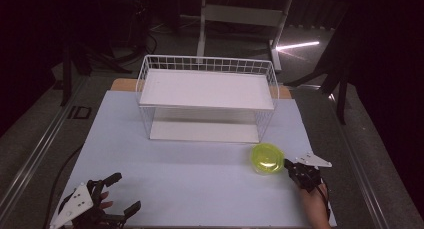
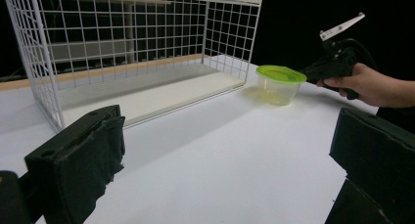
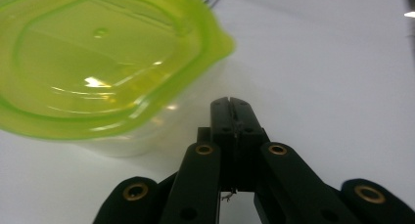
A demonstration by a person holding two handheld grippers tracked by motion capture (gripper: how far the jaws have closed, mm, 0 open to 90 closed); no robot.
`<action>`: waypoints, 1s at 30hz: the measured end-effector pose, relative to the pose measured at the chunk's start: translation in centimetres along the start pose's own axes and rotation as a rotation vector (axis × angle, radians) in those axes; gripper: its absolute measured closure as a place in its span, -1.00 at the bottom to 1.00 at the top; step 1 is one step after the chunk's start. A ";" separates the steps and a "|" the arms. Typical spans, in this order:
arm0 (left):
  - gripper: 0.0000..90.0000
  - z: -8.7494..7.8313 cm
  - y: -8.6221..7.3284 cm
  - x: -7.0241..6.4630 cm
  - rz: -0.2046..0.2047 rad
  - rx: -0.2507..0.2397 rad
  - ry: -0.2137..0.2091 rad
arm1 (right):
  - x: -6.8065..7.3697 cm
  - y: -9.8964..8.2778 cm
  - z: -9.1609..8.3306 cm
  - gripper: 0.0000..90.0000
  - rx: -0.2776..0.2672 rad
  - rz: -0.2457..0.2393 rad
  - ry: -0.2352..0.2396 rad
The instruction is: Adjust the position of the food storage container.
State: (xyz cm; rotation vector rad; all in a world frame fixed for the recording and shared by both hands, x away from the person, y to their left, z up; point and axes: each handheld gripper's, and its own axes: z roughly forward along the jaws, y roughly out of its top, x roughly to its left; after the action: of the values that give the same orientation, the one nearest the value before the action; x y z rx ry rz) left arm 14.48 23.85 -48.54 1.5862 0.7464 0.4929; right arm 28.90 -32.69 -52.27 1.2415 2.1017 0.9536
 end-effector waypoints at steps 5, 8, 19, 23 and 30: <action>-0.99 0.0 0.0 0.0 -0.001 0.000 0.001 | 0.8 0.3 0.9 1.00 0.015 -0.010 0.034; -0.99 0.0 0.0 0.1 -0.002 0.000 0.001 | 1.2 0.5 1.3 1.00 0.023 -0.019 0.040; -0.99 -0.1 0.0 -0.1 0.002 0.003 0.000 | 2.9 2.0 2.7 1.00 0.029 -0.032 0.089; -0.99 -0.1 0.0 -0.1 0.006 0.003 -0.001 | 3.7 2.5 3.1 1.00 0.024 -0.014 0.116; -0.99 -0.1 0.0 -0.2 0.011 0.005 -0.002 | 5.5 3.1 4.3 1.00 0.040 -0.032 0.147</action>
State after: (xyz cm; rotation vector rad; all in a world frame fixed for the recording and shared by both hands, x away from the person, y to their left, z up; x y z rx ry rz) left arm 14.29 23.82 -48.46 1.5958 0.7383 0.4979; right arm 31.17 -25.43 -52.98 1.1860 2.2567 1.0214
